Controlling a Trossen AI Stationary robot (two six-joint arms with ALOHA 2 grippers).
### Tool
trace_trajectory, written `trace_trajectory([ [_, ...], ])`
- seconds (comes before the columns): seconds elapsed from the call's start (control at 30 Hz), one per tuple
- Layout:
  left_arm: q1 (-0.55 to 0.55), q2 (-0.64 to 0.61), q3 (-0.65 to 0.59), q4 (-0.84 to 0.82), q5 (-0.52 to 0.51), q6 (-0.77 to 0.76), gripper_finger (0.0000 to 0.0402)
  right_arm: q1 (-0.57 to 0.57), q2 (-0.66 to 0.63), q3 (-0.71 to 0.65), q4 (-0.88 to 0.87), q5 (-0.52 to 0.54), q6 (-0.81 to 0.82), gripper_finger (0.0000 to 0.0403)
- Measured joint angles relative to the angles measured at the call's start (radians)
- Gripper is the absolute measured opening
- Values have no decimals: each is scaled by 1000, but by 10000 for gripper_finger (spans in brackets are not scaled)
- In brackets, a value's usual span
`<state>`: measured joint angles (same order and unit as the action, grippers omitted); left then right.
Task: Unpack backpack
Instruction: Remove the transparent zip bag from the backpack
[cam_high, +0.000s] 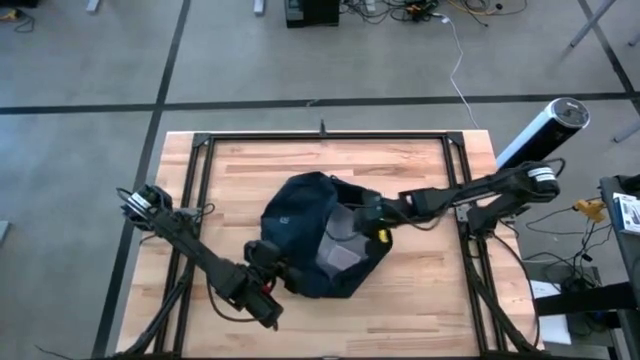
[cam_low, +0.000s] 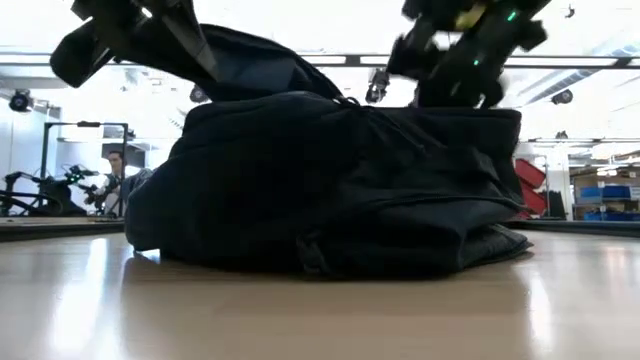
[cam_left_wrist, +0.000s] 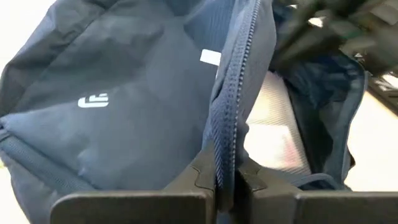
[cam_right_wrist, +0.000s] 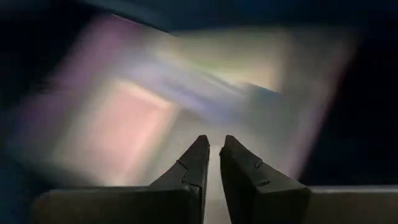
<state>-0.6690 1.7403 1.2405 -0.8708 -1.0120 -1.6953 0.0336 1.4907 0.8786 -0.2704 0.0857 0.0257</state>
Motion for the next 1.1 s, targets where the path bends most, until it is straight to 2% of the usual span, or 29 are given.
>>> trace_trajectory([
  [0.23,0,-1,9,38,0,68,0,-99,124,87,-69,-8,37,164],
  [0.4,0,0,8,77,-7,116,0,-138,179,88,-85,-9,1,248],
  [0.47,2,0,8,108,-20,155,0,-148,197,84,-87,-45,0,267],
  [0.6,7,0,1,123,-36,214,0,-161,243,87,-72,-195,42,282],
  [0.73,18,1,-13,123,-38,236,0,-159,279,89,-49,-342,93,268],
  [0.83,27,1,-23,126,-39,250,0,-156,283,89,-31,-404,133,237],
  [0.93,38,1,-26,123,-38,275,0,-146,268,111,-45,-404,135,175],
  [1.03,51,1,-26,124,-37,305,0,-141,247,155,-47,-408,129,89],
  [1.1,58,1,-26,124,-36,320,0,-138,235,192,-59,-416,121,61],
])
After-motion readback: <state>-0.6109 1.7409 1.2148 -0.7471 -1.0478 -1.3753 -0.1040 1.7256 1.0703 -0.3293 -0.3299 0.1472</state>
